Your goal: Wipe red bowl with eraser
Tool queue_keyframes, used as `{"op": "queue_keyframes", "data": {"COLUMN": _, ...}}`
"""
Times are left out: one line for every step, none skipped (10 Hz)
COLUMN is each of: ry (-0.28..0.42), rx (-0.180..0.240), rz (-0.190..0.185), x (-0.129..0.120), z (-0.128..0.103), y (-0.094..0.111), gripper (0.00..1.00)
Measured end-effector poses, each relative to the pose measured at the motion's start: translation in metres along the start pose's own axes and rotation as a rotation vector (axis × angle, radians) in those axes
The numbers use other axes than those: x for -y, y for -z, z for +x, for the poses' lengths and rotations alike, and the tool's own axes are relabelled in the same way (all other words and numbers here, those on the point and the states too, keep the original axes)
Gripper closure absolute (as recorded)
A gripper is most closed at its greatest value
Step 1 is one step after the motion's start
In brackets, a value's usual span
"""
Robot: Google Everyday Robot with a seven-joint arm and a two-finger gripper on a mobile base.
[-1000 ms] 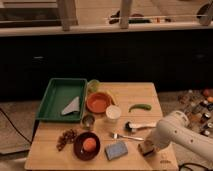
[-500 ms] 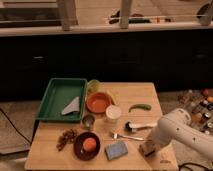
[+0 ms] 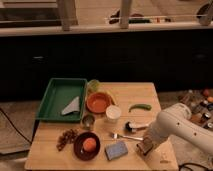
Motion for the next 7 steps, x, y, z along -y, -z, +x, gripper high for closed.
{"op": "queue_keyframes", "data": {"ry": 0.032, "rx": 0.001, "rz": 0.006, "x": 0.008, "z": -0.003, "y": 0.006, "gripper": 1.00}}
{"op": "queue_keyframes", "data": {"ry": 0.060, "rx": 0.002, "rz": 0.007, "x": 0.014, "z": -0.005, "y": 0.010, "gripper": 1.00}}
{"op": "queue_keyframes", "data": {"ry": 0.085, "rx": 0.001, "rz": 0.012, "x": 0.022, "z": -0.006, "y": 0.014, "gripper": 1.00}}
{"op": "queue_keyframes", "data": {"ry": 0.114, "rx": -0.001, "rz": 0.022, "x": 0.037, "z": -0.006, "y": 0.020, "gripper": 1.00}}
{"op": "queue_keyframes", "data": {"ry": 0.133, "rx": -0.001, "rz": 0.020, "x": 0.046, "z": -0.005, "y": 0.023, "gripper": 1.00}}
{"op": "queue_keyframes", "data": {"ry": 0.143, "rx": -0.004, "rz": 0.024, "x": 0.053, "z": -0.003, "y": 0.024, "gripper": 1.00}}
{"op": "queue_keyframes", "data": {"ry": 0.166, "rx": -0.006, "rz": 0.022, "x": 0.066, "z": -0.003, "y": 0.024, "gripper": 1.00}}
